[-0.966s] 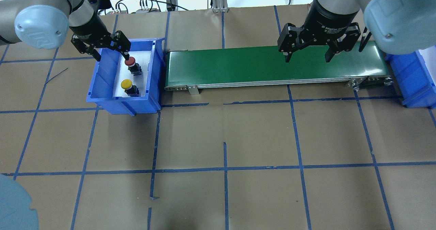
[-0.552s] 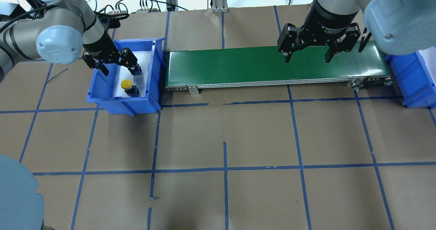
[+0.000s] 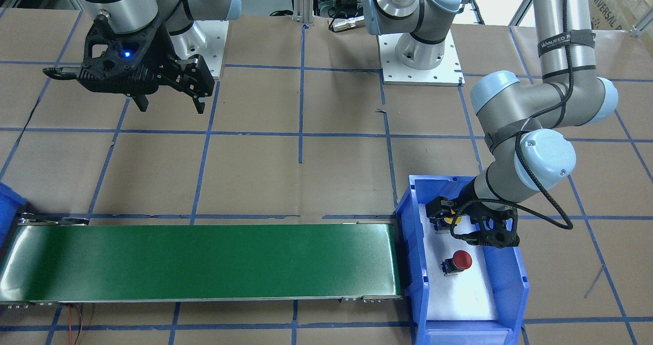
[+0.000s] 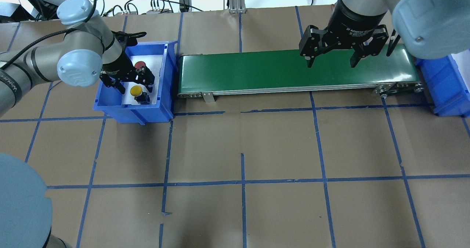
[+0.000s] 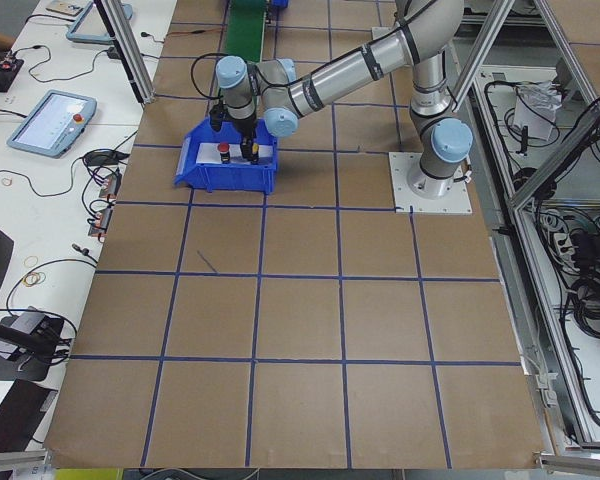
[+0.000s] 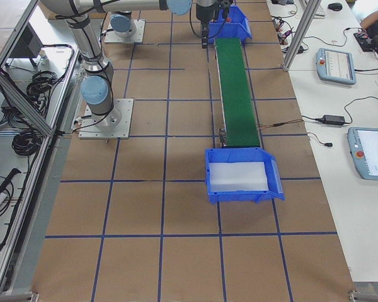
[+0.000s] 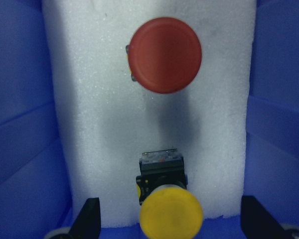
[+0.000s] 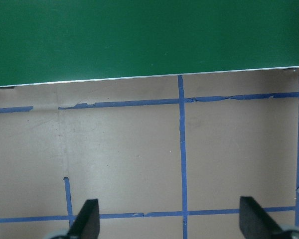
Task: Transport two buttons from left to right
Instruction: 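Close the left gripper on the yellow button and lift it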
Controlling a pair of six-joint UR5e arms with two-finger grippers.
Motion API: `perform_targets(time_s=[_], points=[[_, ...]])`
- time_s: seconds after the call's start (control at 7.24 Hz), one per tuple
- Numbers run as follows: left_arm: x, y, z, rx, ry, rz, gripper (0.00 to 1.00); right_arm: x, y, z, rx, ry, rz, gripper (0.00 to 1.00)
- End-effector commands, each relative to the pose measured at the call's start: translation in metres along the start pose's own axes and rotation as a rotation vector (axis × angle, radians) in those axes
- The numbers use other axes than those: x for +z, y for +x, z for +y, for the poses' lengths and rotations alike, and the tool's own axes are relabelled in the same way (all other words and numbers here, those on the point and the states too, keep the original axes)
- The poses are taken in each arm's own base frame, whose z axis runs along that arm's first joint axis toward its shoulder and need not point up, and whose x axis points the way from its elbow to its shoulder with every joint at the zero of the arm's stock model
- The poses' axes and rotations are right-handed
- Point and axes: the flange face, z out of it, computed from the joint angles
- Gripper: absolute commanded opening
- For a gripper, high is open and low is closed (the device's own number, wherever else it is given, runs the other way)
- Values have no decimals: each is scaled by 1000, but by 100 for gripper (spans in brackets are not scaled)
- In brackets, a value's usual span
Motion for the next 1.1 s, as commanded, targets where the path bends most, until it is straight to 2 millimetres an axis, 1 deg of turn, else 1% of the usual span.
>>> perform_targets(time_s=[0.0, 0.14, 0.28, 0.41, 0.55, 0.69, 0.83, 0.97], points=[[7, 0, 0, -31, -5, -1, 97, 0, 0, 0, 0, 1, 0, 100], [7, 0, -1, -46, -7, 1, 82, 0, 0, 0, 0, -2, 0, 100], [10, 0, 1, -149, -23, 5, 65, -1, 0, 0, 0, 2, -2, 100], [11, 0, 1, -127, -28, 4, 49, 1, 0, 1, -1, -4, 0, 100], [4, -1, -1, -78, -15, -1, 35, 0, 1, 0, 0, -1, 0, 100], [-8, -1, -3, -59, 7, -9, 31, 1, 3, 0, 5, -5, 1, 100], [-15, 0, -3, -59, 17, -3, 30, 0, 0, 0, 0, -1, 0, 100], [-32, 2, -1, -57, 0, -4, 29, 1, 1, 1, -1, -7, 2, 100]])
